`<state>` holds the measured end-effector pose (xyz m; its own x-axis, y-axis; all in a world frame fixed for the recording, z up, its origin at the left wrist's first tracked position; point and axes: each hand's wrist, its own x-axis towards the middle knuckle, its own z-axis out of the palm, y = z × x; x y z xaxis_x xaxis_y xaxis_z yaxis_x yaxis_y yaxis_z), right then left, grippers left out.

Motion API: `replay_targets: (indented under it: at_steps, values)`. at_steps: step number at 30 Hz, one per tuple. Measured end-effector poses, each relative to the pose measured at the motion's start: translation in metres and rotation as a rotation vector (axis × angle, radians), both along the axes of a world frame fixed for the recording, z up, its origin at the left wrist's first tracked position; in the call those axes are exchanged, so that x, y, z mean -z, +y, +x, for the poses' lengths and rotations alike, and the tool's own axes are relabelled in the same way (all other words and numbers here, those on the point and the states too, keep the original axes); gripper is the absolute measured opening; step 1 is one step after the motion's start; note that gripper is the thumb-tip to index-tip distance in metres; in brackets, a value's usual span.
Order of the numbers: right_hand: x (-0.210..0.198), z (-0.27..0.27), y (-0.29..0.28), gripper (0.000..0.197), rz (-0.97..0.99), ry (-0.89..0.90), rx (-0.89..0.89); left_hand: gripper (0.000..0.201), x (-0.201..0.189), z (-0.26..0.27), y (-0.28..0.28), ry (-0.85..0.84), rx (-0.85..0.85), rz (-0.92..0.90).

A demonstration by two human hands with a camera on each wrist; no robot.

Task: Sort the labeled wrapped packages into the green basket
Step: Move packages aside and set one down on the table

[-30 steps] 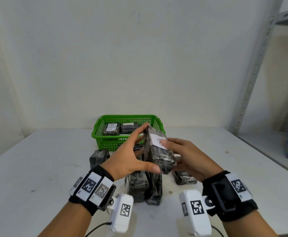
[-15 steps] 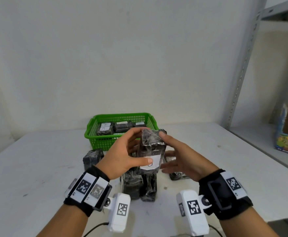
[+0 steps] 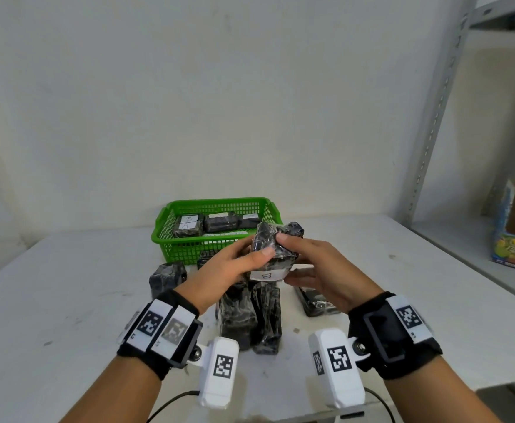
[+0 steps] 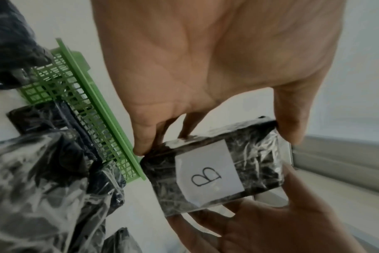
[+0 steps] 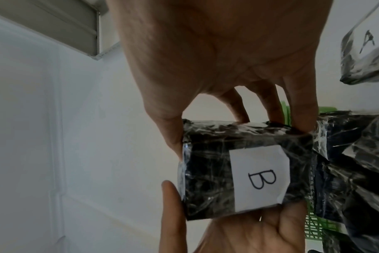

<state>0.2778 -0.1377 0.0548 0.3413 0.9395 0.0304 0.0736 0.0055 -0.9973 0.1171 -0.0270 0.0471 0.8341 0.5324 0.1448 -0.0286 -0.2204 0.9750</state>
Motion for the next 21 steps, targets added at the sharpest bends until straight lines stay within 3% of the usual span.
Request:
replay_targets:
  at_steps: [4,10,16,18,21]
  values:
    - [0.0022,0.0013,0.0011,0.044,0.008,-0.023,0.014,0.039,-0.0052,0.0029,-0.0013,0.017,-0.07,-0.028]
    - [0.0007,-0.0003,0.001,0.064,0.015,-0.018,-0.019,0.052,0.001,0.0058,0.0014,-0.025,-0.14,0.029]
    - [0.0026,0.0015,0.0018,0.054,0.025,-0.029,-0.005,0.053,0.0018,0.004,0.0024,-0.063,-0.096,-0.018]
    - [0.0024,0.0002,0.0012,0.043,-0.011,-0.032,-0.022,0.055,0.0002,0.0042,0.0039,-0.048,-0.138,0.02]
    - [0.0007,-0.0025,0.0014,0.032,-0.012,0.002,-0.01,0.058,0.0,0.0032,0.0047,-0.026,-0.073,-0.009]
